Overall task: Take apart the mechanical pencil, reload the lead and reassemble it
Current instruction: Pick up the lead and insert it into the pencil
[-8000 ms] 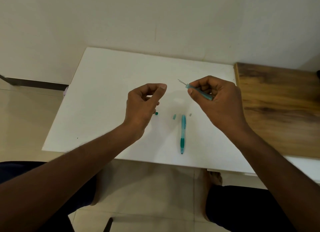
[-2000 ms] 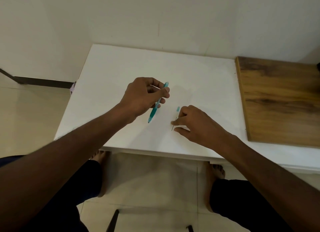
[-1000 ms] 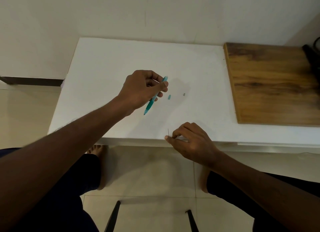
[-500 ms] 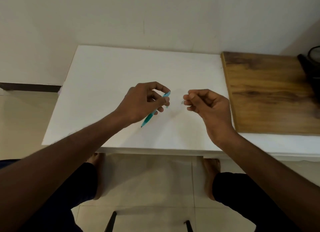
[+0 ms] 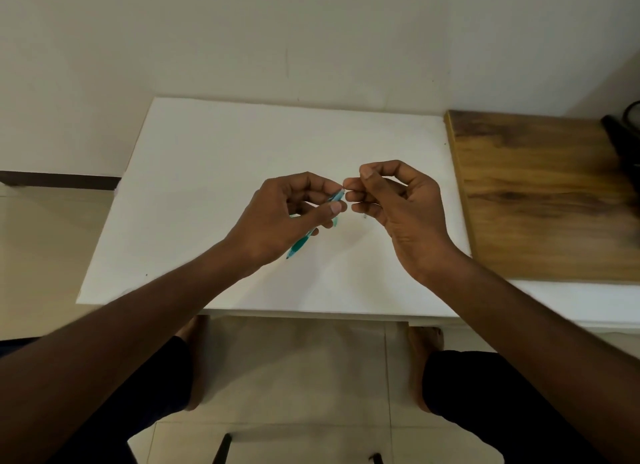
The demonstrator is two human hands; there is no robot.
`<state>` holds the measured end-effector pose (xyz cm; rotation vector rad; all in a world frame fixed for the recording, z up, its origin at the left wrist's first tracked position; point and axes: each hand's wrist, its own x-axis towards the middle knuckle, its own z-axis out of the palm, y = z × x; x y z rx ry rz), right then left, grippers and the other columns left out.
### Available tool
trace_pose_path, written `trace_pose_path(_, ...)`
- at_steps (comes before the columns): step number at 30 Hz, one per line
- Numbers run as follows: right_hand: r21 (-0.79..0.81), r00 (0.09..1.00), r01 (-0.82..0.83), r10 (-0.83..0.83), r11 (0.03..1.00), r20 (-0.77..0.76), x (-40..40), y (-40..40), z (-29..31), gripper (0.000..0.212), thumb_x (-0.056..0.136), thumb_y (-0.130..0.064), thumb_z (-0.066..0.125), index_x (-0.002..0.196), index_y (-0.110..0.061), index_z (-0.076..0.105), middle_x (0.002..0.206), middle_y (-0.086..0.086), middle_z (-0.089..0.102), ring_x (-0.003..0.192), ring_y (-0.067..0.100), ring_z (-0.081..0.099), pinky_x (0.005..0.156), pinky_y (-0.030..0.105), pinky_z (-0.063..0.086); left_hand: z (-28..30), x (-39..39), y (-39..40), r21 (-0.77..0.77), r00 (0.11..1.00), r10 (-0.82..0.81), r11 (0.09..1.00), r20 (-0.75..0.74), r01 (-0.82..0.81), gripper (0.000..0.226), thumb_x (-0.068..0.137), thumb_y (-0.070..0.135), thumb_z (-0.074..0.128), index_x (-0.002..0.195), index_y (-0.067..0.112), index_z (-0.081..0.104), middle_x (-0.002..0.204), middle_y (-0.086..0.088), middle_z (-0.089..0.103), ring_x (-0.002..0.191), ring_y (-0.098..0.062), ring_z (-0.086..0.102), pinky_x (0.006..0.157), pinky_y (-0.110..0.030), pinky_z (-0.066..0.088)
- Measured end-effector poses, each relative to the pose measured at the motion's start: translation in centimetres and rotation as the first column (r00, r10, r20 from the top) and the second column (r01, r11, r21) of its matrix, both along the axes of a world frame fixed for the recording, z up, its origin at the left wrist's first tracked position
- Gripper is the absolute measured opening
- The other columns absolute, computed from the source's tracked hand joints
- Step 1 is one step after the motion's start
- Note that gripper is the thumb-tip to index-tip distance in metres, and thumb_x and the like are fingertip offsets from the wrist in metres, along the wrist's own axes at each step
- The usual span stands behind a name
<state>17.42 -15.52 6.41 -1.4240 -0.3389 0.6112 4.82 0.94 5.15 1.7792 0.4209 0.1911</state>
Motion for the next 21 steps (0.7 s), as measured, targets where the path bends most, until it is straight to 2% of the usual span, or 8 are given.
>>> trace_pose_path(10,0.007,0.999,-0.032,0.032,0.999,0.031,-0.38,0.29,-0.02,0.012,0.103,-0.017,0.069,0.107,-0.007,0.072,0.100,0.012,0.084,0.084,0.023,0.080,0.080,0.034,0.064,0.21,-0.30,0.48,-0.014,1.000,-0.001,1.000,-0.024,0.001,0.016,0.098,0.036,0.080,0.113,0.029,0.079,0.101,0.006,0.085,0.088,-0.018,0.082,0.082,-0.040,0.070)
trace_pose_path(16,0.019,1.000,-0.021,0.021,1.000,0.017,-0.23,0.13,0.00,0.012,0.103,-0.016,0.069,0.108,-0.006,0.072,0.099,0.013,0.083,0.084,0.023,0.080,0.080,0.033,0.064,0.26,-0.23,0.34,0.005,0.999,-0.023,1.000,-0.022,0.023,0.015,0.099,0.034,0.079,0.113,0.030,0.079,0.101,0.007,0.085,0.088,-0.016,0.082,0.080,-0.040,0.069)
trace_pose_path(21,-0.006,0.997,-0.041,0.041,0.999,0.066,-0.27,0.10,-0.10,0.010,0.103,-0.015,0.069,0.106,-0.006,0.073,0.100,0.011,0.083,0.086,0.024,0.080,0.082,0.036,0.064,0.14,-0.29,0.49,0.012,0.999,-0.015,1.000,-0.034,0.016,0.017,0.098,0.036,0.080,0.114,0.029,0.080,0.102,0.007,0.085,0.088,-0.017,0.082,0.082,-0.042,0.069)
